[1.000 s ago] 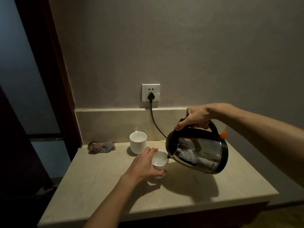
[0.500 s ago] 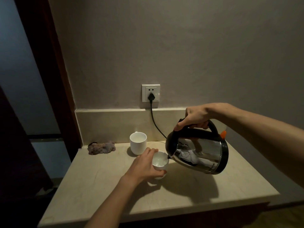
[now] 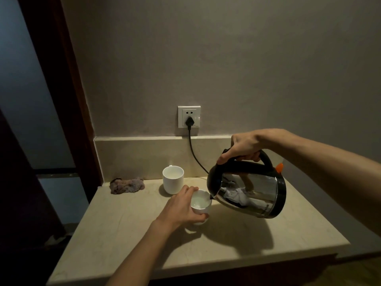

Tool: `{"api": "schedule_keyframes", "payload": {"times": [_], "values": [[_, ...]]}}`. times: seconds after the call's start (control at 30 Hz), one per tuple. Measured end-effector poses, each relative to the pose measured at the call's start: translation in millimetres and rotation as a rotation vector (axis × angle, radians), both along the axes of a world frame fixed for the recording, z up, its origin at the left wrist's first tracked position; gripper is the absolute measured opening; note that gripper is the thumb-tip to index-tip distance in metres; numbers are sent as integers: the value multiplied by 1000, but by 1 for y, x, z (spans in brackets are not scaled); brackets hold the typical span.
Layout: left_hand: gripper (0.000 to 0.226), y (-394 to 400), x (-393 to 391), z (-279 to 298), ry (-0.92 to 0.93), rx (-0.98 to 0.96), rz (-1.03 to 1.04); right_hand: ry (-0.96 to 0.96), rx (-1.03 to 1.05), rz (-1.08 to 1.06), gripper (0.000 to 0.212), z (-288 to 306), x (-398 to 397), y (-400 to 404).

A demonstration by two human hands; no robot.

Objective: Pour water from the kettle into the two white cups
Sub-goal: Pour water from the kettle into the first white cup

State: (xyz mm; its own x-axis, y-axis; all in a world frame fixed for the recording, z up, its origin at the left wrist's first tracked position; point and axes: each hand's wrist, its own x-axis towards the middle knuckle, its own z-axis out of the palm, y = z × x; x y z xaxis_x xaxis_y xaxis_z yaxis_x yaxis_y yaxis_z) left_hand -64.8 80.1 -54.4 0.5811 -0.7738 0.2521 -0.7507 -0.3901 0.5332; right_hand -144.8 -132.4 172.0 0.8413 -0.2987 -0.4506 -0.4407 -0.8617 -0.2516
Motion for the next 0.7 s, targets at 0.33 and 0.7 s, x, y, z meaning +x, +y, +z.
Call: {"api": "schedule_keyframes", "payload": {"times": [0.33, 0.7], "values": [[94, 1, -1, 1, 2, 7, 4, -13, -12, 17, 45, 3, -2, 3], [95, -1, 0, -2, 8, -1, 11, -21, 17, 13, 45, 1, -7, 1]]}}
